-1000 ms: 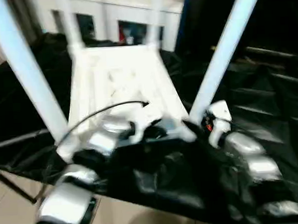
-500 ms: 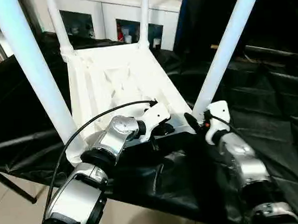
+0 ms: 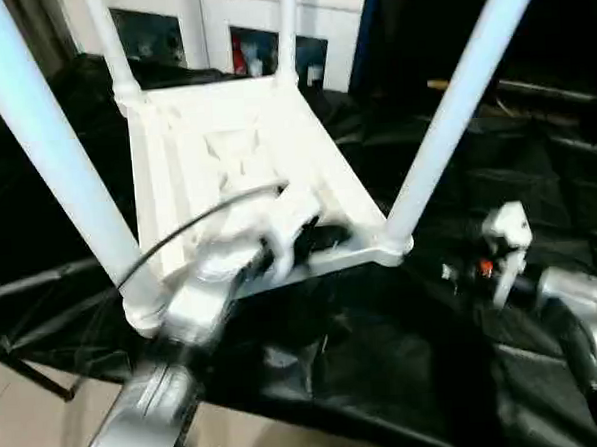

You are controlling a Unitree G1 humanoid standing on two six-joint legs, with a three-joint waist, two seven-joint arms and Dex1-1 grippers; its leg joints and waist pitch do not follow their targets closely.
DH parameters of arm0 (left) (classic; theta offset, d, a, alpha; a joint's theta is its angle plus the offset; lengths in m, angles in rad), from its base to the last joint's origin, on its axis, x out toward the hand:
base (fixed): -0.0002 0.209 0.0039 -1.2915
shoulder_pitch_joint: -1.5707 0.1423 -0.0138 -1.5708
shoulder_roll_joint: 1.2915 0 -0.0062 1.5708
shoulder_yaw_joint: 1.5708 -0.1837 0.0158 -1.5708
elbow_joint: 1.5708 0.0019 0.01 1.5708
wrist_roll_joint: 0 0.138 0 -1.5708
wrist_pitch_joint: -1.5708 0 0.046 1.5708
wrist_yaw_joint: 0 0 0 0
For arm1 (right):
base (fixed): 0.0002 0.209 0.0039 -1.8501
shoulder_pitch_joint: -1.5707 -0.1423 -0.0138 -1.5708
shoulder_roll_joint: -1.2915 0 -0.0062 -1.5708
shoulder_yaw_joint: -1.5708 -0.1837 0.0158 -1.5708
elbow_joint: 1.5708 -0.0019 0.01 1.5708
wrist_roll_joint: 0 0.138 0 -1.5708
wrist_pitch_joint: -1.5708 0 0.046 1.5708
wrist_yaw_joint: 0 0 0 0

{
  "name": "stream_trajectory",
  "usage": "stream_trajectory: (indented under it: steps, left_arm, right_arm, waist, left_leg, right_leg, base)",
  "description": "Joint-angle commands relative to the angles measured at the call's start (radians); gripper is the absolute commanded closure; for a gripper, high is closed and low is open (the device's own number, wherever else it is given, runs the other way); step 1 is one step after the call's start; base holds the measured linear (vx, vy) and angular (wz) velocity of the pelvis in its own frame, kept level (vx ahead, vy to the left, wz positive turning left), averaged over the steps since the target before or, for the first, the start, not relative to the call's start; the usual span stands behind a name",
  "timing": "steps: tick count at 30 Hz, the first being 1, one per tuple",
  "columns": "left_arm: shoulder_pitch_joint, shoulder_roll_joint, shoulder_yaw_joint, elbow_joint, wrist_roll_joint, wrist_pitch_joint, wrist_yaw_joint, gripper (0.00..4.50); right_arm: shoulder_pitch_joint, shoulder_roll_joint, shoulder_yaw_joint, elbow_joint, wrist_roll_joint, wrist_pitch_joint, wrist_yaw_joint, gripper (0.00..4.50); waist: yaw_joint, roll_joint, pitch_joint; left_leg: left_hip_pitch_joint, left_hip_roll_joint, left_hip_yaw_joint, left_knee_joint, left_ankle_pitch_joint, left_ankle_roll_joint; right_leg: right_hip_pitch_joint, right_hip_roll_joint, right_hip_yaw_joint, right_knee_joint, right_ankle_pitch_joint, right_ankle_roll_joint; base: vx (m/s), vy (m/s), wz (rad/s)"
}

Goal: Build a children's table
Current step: Rotate table base

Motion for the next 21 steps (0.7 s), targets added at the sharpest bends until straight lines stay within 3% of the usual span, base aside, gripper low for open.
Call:
stream_trajectory:
  steps: [1,3,5,6,7,8,9,10,11,12,15,17,21]
  left_arm:
    - [0.047,0.029,-0.027,-0.150,-0.033,0.087,-0.028,3.29]
    - [0.106,0.060,-0.036,-0.253,-0.054,0.154,-0.034,3.21]
    - [0.170,0.087,-0.037,-0.345,-0.062,0.207,-0.027,3.17]
    - [0.189,0.093,-0.034,-0.365,-0.061,0.215,-0.020,3.02]
    - [0.196,0.095,-0.033,-0.374,-0.060,0.218,-0.018,2.87]
    - [0.196,0.095,-0.033,-0.374,-0.060,0.218,-0.018,2.78]
    - [0.221,0.103,-0.029,-0.410,-0.058,0.240,-0.006,2.79]
    - [0.265,0.117,-0.014,-0.469,-0.054,0.272,0.014,2.61]
    - [0.294,0.126,-0.004,-0.510,-0.051,0.296,0.028,2.44]
    - [0.331,0.143,0.010,-0.563,-0.051,0.327,0.046,2.44]
    - [0.403,0.189,0.032,-0.675,-0.062,0.395,0.067,2.29]
    - [0.470,0.230,0.056,-0.767,-0.082,0.457,0.071,1.92]
    - [0.555,0.269,0.084,-0.861,-0.104,0.500,0.066,1.69]
  right_arm:
    - [-0.005,0.026,0.033,-0.024,0.011,0.020,0.013,1.79]
    - [-0.019,0.055,0.056,-0.019,0.010,0.028,0.010,1.79]
    - [-0.052,0.092,0.077,0.014,-0.004,0.021,-0.004,1.79]
    - [-0.066,0.107,0.077,0.034,-0.016,0.008,-0.025,1.79]
    - [-0.072,0.113,0.077,0.042,-0.021,0.003,-0.033,1.79]
    - [-0.072,0.113,0.077,0.042,-0.021,0.003,-0.033,1.79]
    - [-0.089,0.129,0.075,0.062,-0.033,-0.007,-0.059,1.79]
    - [-0.130,0.164,0.064,0.126,-0.063,-0.048,-0.134,1.79]
    - [-0.158,0.187,0.056,0.170,-0.083,-0.075,-0.185,1.79]
    - [-0.190,0.211,0.043,0.222,-0.093,-0.092,-0.239,1.79]
    - [-0.244,0.246,0.016,0.316,-0.101,-0.128,-0.338,1.79]
    - [-0.300,0.261,-0.013,0.418,-0.106,-0.153,-0.437,1.79]
    - [-0.377,0.258,-0.034,0.558,-0.142,-0.193,-0.571,1.79]
  waist:
    - [0.005,-0.011,-0.056]
    - [0.001,-0.009,-0.050]
    - [-0.002,-0.006,-0.049]
    - [-0.004,-0.005,-0.047]
    - [-0.005,-0.042,-0.049]
    - [0.002,-0.029,-0.047]
    - [0.007,-0.013,-0.047]
    - [0.005,-0.033,-0.051]
    - [0.003,-0.026,-0.049]
    - [0.002,-0.036,-0.047]
    - [0.006,-0.034,-0.052]
    - [0.008,-0.047,-0.052]
    - [0.020,-0.047,-0.039]
  left_leg:
    - [0.013,0.038,-0.012,-0.065,-0.203,0.083]
    - [0.009,0.040,-0.016,-0.073,-0.218,0.061]
    - [0.019,0.038,-0.013,-0.073,-0.250,0.034]
    - [0.014,0.036,-0.014,-0.075,-0.249,0.029]
    - [0.008,0.035,-0.013,-0.072,-0.239,0.031]
    - [0.009,0.034,-0.016,-0.075,-0.235,0.030]
    - [0.021,0.036,-0.013,-0.074,-0.243,0.021]
    - [0.019,0.040,-0.014,-0.073,-0.220,0.008]
    - [0.006,0.036,-0.019,-0.079,-0.196,0.000]
    - [0.006,0.034,-0.017,-0.080,-0.194,0.001]
    - [0.017,0.033,-0.014,-0.074,-0.174,-0.004]
    - [0.020,0.031,-0.010,-0.072,-0.159,-0.001]
    - [0.022,0.026,-0.005,-0.074,-0.180,-0.012]
  right_leg:
    - [0.047,-0.061,0.034,-0.063,-0.199,-0.245]
    - [0.044,-0.062,0.035,-0.066,-0.254,-0.229]
    - [0.034,-0.056,0.037,-0.073,-0.296,-0.202]
    - [0.035,-0.056,0.038,-0.073,-0.296,-0.197]
    - [0.039,-0.057,0.035,-0.072,-0.307,-0.186]
    - [0.038,-0.060,0.036,-0.069,-0.327,-0.180]
    - [0.027,-0.060,0.040,-0.077,-0.340,-0.169]
    - [0.029,-0.062,0.037,-0.067,-0.285,-0.186]
    - [0.039,-0.063,0.035,-0.059,-0.268,-0.186]
    - [0.037,-0.060,0.035,-0.063,-0.269,-0.179]
    - [0.033,-0.055,0.036,-0.052,-0.202,-0.191]
    - [0.034,-0.051,0.034,-0.046,-0.155,-0.200]
    - [0.027,-0.044,0.037,-0.049,-0.182,-0.173]
  base:
    - [0.000,0.000,0.00]
    - [0.000,0.000,0.00]
    - [0.000,0.000,0.00]
    - [0.000,0.000,0.00]
    - [0.000,0.000,0.00]
    - [0.000,0.000,0.00]
    - [0.000,0.000,0.00]
    - [0.000,0.000,0.00]
    - [0.000,0.000,0.00]
    - [0.000,0.000,0.00]
    - [0.000,0.000,0.00]
    - [0.000,0.000,0.00]
    - [0.000,0.000,0.00]
